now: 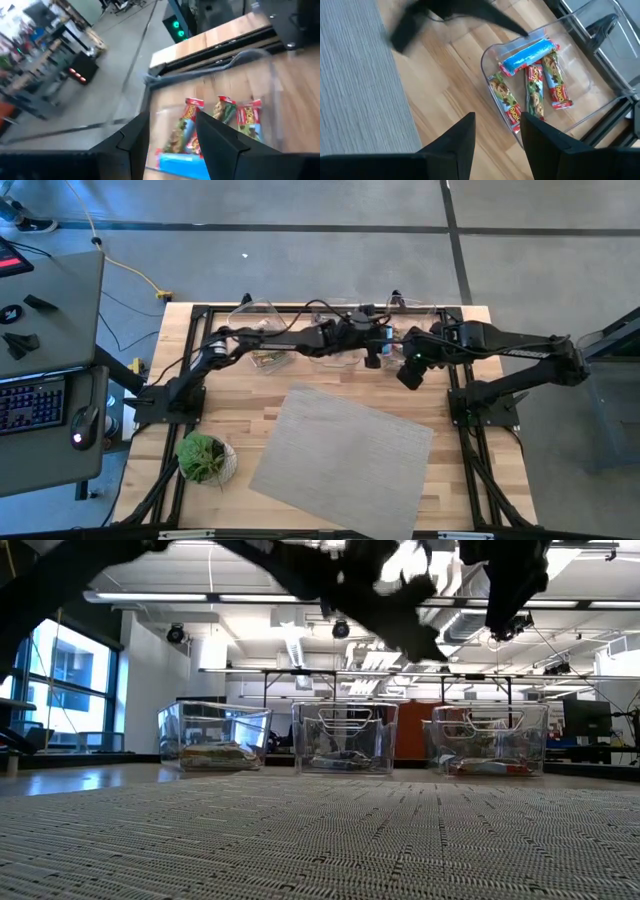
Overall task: Pick and place Granola Bars by type
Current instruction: Return to Home Position
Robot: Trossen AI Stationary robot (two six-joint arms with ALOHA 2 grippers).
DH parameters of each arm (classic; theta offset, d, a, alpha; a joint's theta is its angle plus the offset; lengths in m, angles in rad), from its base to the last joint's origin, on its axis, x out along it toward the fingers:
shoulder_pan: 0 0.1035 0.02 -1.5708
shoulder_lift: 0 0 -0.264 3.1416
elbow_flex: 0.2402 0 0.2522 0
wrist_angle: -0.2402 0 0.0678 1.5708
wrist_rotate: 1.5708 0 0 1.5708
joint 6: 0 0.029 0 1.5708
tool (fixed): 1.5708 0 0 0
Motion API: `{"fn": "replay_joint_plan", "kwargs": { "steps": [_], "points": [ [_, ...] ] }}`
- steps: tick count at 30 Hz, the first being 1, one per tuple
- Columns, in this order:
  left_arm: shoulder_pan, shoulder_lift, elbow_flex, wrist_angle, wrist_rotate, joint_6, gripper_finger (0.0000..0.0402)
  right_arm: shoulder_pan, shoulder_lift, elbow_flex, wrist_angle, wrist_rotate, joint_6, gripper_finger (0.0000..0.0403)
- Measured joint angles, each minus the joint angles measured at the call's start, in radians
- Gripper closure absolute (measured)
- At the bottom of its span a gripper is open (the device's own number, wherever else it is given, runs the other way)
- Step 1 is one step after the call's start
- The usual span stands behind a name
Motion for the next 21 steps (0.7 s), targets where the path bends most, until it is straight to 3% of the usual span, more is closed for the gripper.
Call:
{"fn": "replay_joint_plan", "kwargs": {
  "steps": [5, 12, 17, 21],
  "points": [
    [-0.056, -0.172, 0.002, -0.258, -0.116, 0.102, 0.0252, 0.005, -0.020, 0.000, -0.004, 0.006, -0.031, 0.0263],
    [-0.101, -0.479, 0.002, -0.848, -0.260, -0.108, 0.0253, 0.038, -0.101, 0.000, 0.060, 0.077, -0.121, 0.0263],
    [-0.082, -0.689, 0.002, -1.313, -0.176, -0.428, 0.0253, 0.106, -0.179, 0.000, 0.124, 0.134, -0.206, 0.0263],
    [-0.079, -0.870, -0.101, -1.403, -0.107, -0.572, 0.0253, 0.161, -0.276, -0.078, 0.260, 0.147, -0.297, 0.0263]
  ]
}}
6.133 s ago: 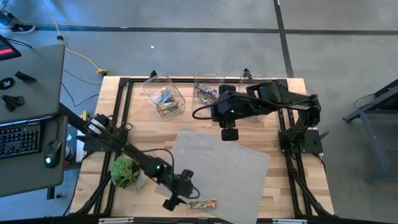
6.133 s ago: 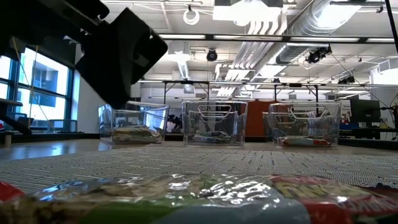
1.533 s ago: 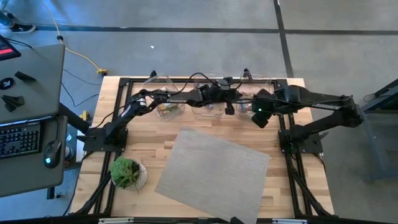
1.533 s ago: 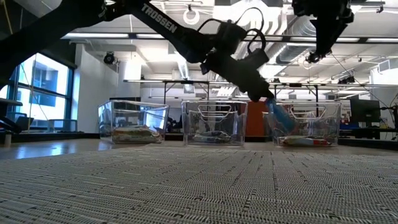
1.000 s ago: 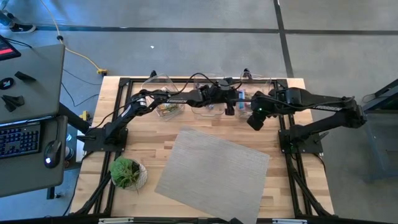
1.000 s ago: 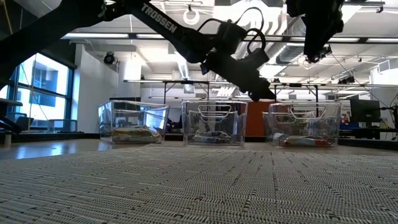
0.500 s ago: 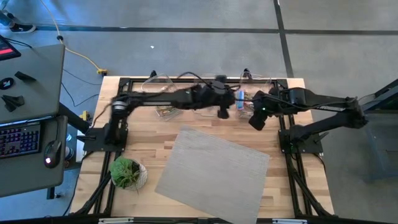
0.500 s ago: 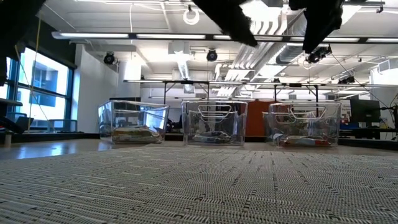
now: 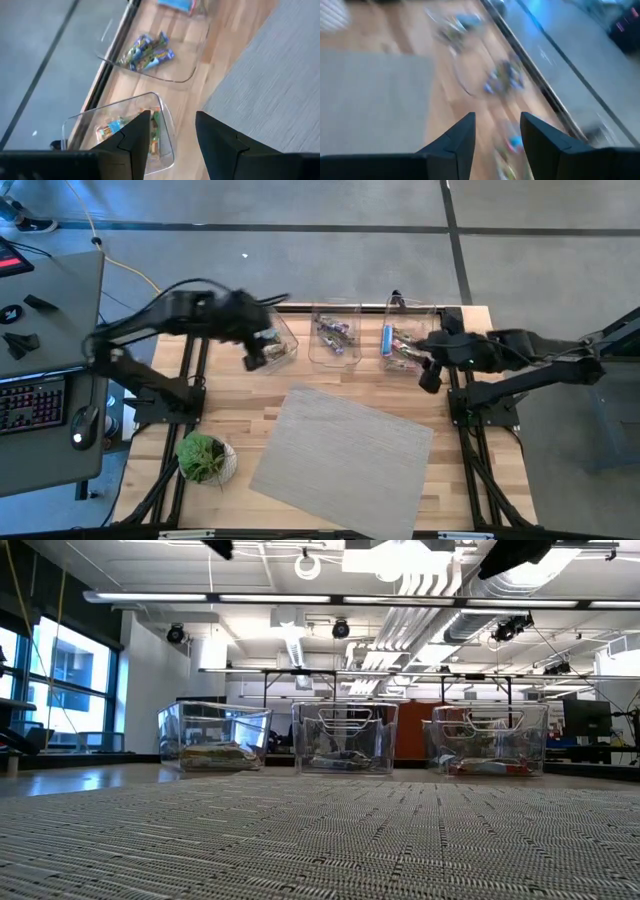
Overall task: Pick and place Granola Bars by type
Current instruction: Return to Home Position
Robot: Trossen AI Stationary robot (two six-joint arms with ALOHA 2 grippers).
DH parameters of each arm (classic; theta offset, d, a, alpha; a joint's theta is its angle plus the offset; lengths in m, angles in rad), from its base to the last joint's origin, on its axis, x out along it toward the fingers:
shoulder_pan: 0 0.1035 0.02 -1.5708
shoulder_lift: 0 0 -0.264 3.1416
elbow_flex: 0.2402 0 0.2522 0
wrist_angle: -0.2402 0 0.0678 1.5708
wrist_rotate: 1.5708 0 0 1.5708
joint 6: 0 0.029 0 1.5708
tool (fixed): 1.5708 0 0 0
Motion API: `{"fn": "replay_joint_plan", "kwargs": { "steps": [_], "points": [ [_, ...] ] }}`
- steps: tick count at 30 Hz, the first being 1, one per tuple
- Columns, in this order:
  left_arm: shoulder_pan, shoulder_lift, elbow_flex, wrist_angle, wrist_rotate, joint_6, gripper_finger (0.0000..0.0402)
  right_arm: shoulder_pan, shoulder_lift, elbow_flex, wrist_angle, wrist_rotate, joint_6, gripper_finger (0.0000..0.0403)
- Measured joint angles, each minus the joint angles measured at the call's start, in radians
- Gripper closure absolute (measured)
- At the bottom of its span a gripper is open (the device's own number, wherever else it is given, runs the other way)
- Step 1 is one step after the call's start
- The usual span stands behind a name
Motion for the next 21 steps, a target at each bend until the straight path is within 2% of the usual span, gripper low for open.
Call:
{"fn": "replay_joint_plan", "kwargs": {
  "steps": [2, 6, 9, 11, 16, 18, 21],
  "points": [
    [-0.017, -0.110, -0.115, 0.068, 0.000, -0.011, 0.0253, 0.021, -0.074, -0.108, 0.142, -0.030, -0.045, 0.0263],
    [-0.035, -0.352, -0.449, 0.329, 0.006, -0.025, 0.0253, 0.038, -0.239, -0.375, 0.462, -0.240, -0.109, 0.0263],
    [-0.033, -0.533, -0.732, 0.599, 0.081, -0.025, 0.0253, 0.038, -0.345, -0.550, 0.691, -0.411, -0.153, 0.0263],
    [-0.033, -0.636, -0.907, 0.774, 0.129, -0.014, 0.0253, 0.038, -0.406, -0.644, 0.804, -0.471, -0.167, 0.0263],
    [-0.033, -0.835, -1.237, 1.125, 0.130, -0.016, 0.0253, 0.037, -0.543, -0.798, 0.894, -0.466, -0.146, 0.0263],
    [-0.032, -0.892, -1.317, 1.192, 0.100, -0.016, 0.0253, 0.037, -0.594, -0.842, 0.904, -0.466, -0.152, 0.0263],
    [-0.033, -0.979, -1.381, 1.208, 0.068, -0.017, 0.0253, 0.037, -0.672, -0.895, 0.916, -0.467, -0.176, 0.0263]
  ]
}}
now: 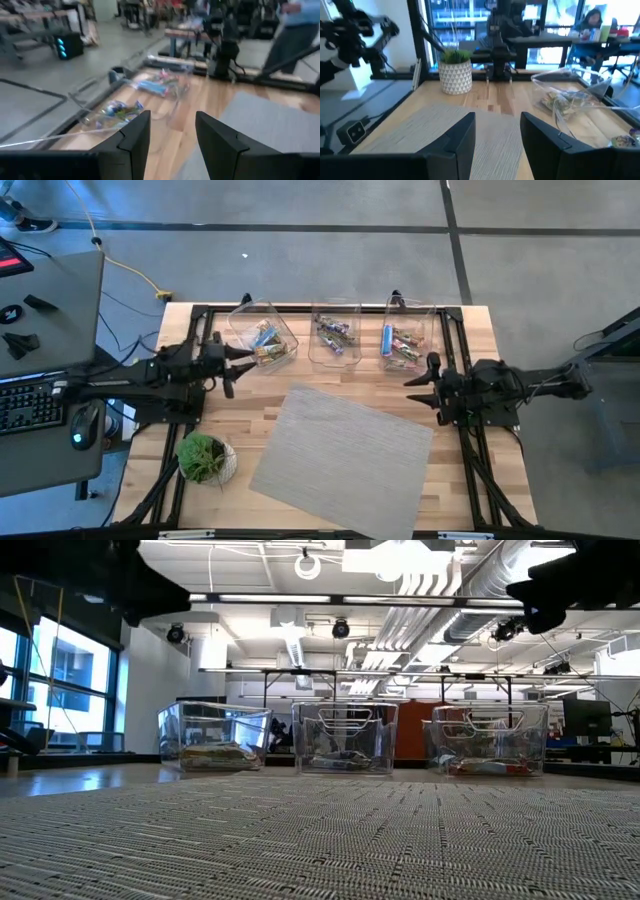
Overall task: Pick and place Granola Bars by type
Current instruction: Return to Home Position
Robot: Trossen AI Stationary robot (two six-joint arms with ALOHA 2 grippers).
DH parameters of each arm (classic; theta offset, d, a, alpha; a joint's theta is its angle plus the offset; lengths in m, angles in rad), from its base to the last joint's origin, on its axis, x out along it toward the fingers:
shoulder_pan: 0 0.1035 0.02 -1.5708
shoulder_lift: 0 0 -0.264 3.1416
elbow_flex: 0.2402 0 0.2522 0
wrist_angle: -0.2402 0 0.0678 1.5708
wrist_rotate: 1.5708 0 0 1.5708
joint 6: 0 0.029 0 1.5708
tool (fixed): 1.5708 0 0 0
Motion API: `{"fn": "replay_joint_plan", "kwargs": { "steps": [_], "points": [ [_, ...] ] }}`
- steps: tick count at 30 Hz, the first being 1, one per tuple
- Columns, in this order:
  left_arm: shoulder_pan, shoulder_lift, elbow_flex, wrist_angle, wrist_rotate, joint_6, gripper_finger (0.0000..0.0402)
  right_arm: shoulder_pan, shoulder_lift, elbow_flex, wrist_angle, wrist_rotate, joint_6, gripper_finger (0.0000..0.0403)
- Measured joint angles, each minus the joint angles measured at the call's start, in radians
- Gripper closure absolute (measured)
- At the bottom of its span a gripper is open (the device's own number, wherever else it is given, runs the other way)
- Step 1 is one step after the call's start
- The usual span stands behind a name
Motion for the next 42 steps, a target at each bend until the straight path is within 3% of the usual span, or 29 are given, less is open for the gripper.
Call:
{"fn": "replay_joint_plan", "kwargs": {
  "steps": [7, 13, 15, 25, 42],
  "points": [
    [0.000, -0.226, -0.059, -0.022, -0.099, -0.003, 0.0253, 0.000, -0.179, -0.088, 0.051, 0.002, 0.006, 0.0263],
    [0.000, -0.390, -0.128, -0.054, 0.056, 0.005, 0.0253, 0.000, -0.211, -0.124, 0.057, -0.006, 0.006, 0.0263],
    [0.000, -0.384, -0.159, -0.035, 0.081, 0.000, 0.0253, 0.000, -0.209, -0.133, 0.061, -0.009, 0.006, 0.0263],
    [0.000, -0.369, -0.344, 0.126, 0.019, -0.018, 0.0253, 0.000, -0.212, -0.199, 0.082, -0.007, -0.019, 0.0263],
    [0.000, -0.340, -0.357, 0.111, 0.157, -0.012, 0.0253, 0.000, -0.196, -0.243, 0.115, 0.005, -0.016, 0.0263]
  ]
}}
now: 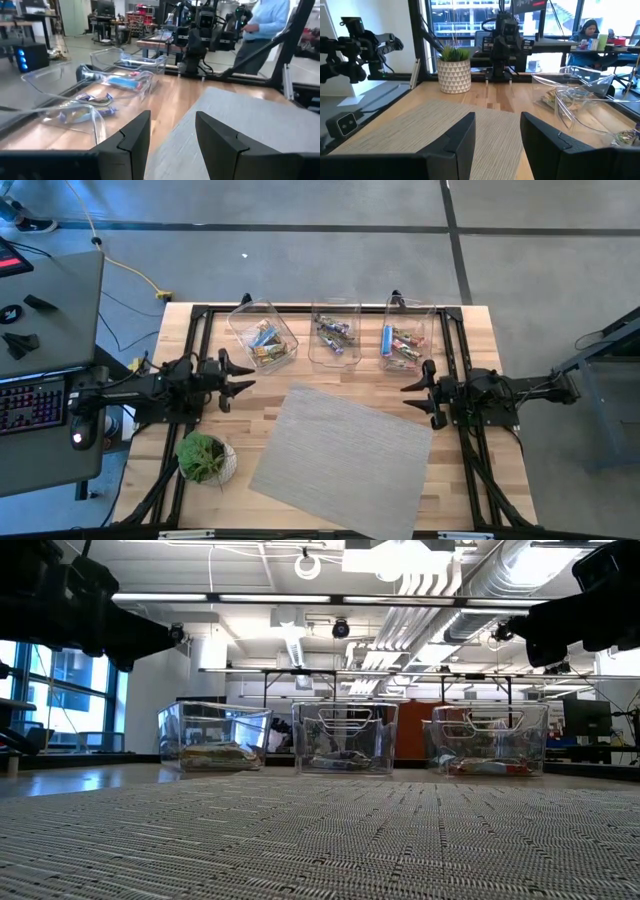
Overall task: Pick and place Granola Bars by type
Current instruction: Return to Home Position
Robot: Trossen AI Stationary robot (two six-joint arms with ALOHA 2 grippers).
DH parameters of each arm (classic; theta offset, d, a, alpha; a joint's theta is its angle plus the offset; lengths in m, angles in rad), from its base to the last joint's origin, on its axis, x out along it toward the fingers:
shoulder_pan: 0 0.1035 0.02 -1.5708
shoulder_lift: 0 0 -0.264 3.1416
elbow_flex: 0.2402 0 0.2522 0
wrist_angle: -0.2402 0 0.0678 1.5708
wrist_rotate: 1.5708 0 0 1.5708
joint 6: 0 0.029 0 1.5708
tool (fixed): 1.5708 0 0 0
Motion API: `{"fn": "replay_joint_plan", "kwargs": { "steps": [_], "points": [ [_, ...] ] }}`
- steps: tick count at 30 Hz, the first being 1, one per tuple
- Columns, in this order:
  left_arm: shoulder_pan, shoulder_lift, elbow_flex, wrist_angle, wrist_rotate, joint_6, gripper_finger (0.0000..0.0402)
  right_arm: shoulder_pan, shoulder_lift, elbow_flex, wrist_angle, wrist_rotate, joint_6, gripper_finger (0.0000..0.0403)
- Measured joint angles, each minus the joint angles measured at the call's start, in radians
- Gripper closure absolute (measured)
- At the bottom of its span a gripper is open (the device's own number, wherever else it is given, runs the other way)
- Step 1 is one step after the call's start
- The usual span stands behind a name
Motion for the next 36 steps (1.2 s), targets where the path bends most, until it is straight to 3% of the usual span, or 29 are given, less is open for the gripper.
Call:
{"fn": "replay_joint_plan", "kwargs": {
  "steps": [6, 36],
  "points": [
    [0.000, 0.000, -0.001, -0.005, 0.027, -0.123, 0.0253, 0.000, 0.000, 0.000, 0.001, 0.000, 0.004, 0.0263],
    [0.000, 0.000, -0.002, -0.008, 0.038, -0.086, 0.0253, 0.000, 0.000, -0.001, 0.003, -0.001, 0.024, 0.0263]
  ]
}}
